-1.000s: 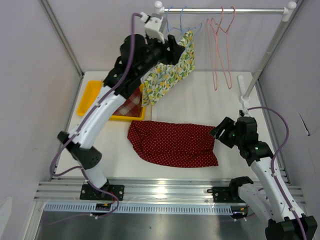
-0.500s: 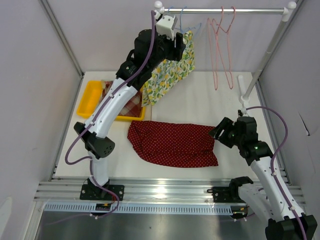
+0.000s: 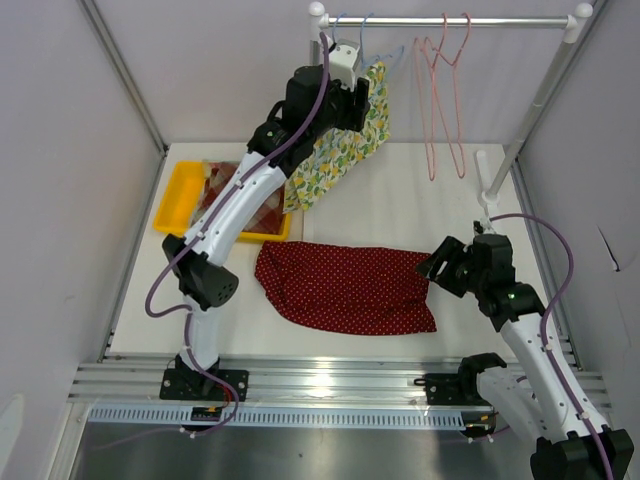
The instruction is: Place the skirt on the hanger
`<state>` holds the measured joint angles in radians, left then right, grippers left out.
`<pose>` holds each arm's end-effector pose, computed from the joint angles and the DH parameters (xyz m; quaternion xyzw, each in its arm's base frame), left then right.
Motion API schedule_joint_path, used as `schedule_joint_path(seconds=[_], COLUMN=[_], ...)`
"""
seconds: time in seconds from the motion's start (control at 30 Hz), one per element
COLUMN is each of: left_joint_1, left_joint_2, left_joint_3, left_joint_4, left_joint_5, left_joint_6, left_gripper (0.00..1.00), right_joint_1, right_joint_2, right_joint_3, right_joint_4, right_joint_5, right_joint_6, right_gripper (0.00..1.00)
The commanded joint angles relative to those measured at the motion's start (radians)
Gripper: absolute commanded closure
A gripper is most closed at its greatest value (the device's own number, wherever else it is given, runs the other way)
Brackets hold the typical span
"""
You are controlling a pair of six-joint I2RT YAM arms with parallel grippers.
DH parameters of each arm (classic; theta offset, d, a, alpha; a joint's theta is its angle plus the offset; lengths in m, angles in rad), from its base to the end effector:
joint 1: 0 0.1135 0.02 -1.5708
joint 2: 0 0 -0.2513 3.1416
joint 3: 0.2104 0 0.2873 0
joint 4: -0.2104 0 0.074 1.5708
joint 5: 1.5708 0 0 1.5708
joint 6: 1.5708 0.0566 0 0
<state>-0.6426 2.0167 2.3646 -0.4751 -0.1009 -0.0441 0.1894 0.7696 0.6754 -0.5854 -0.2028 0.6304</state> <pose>0.4047 -0.2959 0.4759 0.1892 0.7262 -0.1865 0.6341 0.2194 0.0537 0.2403 0.1538 0.8855 0.2547 0.3569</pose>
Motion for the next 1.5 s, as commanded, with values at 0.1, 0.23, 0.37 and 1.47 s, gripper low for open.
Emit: schedule_joint_path(seconds=[0.1,0.23,0.37,1.47], left_joint_1=[0.006,0.006,0.006,-0.002], left_joint_2=[0.008,0.008,0.008,-0.096], left_joint_3=[0.001,-0.004,-0.004,0.035], left_joint_4=[0.016,0.016,0.018,0.084], left_joint_5=[0.013,0.017,0.017,-0.014], left_joint_6=[-0.005,-0.008,-0.005,0.026], left_gripper=[0.41,0.47,0.58,1.0], right_joint_1=[-0.002,-0.005,-0.005,-0.01], right_joint_2=[-0.006,-0.006,-0.004,0.007], right_joint_3=[-0.004,-0.007,-0.008,0.004], right_joint_4=[0.025,0.025,0.027,0.024], right_joint_5=[-0.014,-0.01,-0.01,-0.004], right_joint_6=[-0.023,-0.024,-0.028,-0.049], right_gripper=[0.35,0.35,0.35,0.36])
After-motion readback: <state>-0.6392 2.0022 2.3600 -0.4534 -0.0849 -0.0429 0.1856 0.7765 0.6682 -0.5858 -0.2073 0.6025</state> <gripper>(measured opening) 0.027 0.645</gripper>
